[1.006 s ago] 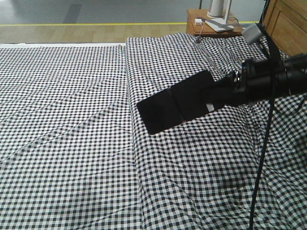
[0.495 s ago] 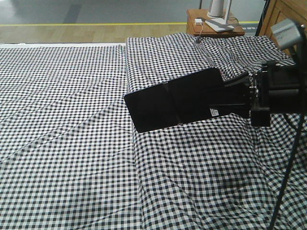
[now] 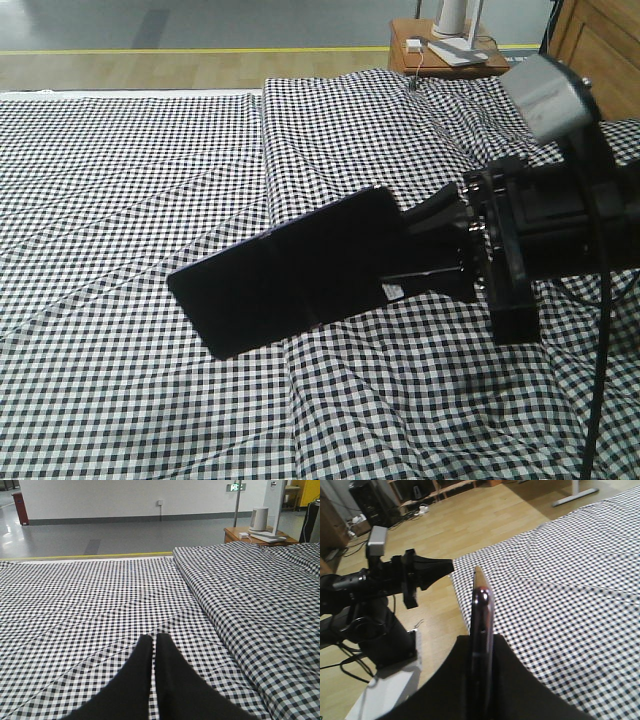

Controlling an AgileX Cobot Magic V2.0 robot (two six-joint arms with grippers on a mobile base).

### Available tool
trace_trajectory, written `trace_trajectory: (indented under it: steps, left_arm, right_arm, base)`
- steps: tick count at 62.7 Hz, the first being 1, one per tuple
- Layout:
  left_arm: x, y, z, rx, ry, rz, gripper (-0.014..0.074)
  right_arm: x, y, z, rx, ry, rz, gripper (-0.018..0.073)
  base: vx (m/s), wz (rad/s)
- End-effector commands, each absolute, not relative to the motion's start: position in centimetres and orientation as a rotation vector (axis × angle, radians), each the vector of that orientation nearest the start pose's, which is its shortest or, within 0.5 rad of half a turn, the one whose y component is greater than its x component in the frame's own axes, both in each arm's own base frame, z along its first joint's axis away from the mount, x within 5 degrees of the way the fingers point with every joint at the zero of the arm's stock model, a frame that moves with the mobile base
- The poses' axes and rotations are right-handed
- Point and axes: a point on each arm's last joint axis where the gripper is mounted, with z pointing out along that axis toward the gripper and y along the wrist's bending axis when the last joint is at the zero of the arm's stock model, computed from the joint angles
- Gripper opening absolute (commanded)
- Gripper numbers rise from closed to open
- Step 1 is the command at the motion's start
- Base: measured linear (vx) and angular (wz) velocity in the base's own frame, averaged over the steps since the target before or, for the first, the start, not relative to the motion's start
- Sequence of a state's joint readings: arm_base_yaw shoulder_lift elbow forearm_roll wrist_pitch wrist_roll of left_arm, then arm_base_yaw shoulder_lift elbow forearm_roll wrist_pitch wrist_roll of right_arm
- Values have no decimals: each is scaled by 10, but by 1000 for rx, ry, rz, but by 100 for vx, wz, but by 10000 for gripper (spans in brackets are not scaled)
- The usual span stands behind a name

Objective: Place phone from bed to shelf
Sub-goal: 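Hold the phone raised in the right gripper while the base turns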

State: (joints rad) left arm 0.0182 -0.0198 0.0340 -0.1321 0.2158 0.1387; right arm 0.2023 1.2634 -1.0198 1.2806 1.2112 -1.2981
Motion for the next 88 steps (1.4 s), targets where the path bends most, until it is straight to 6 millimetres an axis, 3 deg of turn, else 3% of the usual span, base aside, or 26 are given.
trace_trajectory:
  steps: [1, 17, 88]
  left_arm:
    - [56, -1, 190, 0, 1629, -5, 1]
    - [56, -1, 190, 0, 1629, -5, 1]
    - [56, -1, 190, 0, 1629, -5, 1]
  right_arm:
    - [194, 133, 377, -1143, 1654, 1277, -1]
    - [188, 141, 377, -1180, 1645, 1311, -1]
    - [188, 141, 377, -1179, 1646, 1310, -1]
  base:
    - [0, 0]
    - [0, 0]
    - [0, 0]
